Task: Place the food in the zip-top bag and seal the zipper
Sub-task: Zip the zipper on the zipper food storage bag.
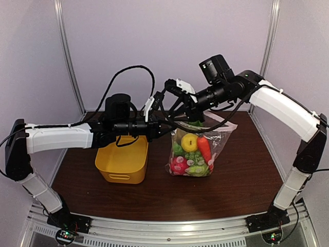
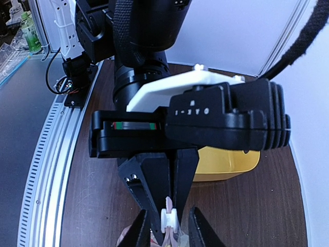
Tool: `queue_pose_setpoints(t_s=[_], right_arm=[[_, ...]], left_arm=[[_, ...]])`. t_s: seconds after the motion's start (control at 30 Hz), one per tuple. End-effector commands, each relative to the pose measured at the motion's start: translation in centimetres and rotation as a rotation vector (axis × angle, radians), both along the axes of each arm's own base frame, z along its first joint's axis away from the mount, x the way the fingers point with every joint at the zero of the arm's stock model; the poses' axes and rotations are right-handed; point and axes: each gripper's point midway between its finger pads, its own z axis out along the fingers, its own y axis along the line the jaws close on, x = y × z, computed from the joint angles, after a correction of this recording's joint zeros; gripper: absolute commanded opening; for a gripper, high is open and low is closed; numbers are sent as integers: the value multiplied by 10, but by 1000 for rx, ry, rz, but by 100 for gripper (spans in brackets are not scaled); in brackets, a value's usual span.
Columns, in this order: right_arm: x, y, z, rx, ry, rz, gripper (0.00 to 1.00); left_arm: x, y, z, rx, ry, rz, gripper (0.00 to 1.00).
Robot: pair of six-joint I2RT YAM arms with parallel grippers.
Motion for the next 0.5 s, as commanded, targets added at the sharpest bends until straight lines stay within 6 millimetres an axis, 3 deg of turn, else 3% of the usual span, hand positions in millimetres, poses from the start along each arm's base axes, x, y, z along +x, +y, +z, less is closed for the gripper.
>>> queue_pose_setpoints(t_s=[0.0, 0.47], right_arm=[[7, 6, -4, 5, 11, -36, 22], [7, 4, -20, -60, 10, -36, 18]], left_arm=[[1, 2, 16, -49, -57, -7, 0], [2, 3, 17, -45, -66, 3, 0]])
